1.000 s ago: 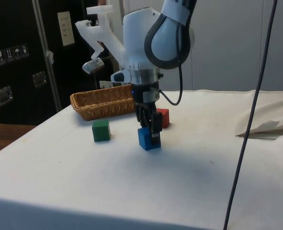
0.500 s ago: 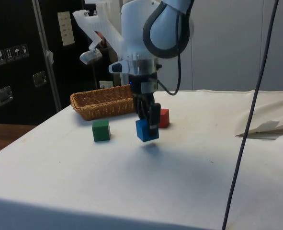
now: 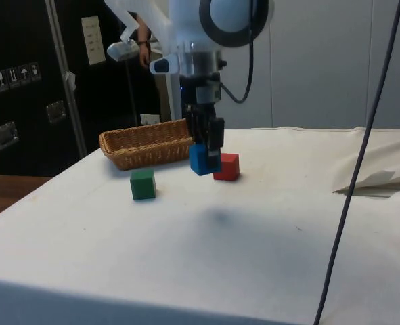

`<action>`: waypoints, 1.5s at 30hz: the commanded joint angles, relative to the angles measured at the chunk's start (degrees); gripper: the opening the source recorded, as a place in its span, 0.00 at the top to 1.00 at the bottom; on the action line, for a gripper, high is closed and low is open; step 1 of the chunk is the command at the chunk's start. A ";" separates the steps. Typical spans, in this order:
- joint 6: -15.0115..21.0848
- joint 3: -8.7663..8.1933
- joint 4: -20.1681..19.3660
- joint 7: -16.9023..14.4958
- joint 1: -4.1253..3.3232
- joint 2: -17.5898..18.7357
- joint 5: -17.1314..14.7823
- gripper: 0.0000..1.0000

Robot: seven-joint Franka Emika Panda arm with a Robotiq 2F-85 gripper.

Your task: Pick up the blue cube and place it into the basket.

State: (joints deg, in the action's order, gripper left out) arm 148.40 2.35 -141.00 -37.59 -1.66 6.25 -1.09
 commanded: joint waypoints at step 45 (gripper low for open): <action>-7.56 -2.35 9.28 3.72 0.29 -0.23 -0.34 1.00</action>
State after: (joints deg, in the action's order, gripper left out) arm 141.29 -0.11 -131.67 -33.75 -1.49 6.19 -1.09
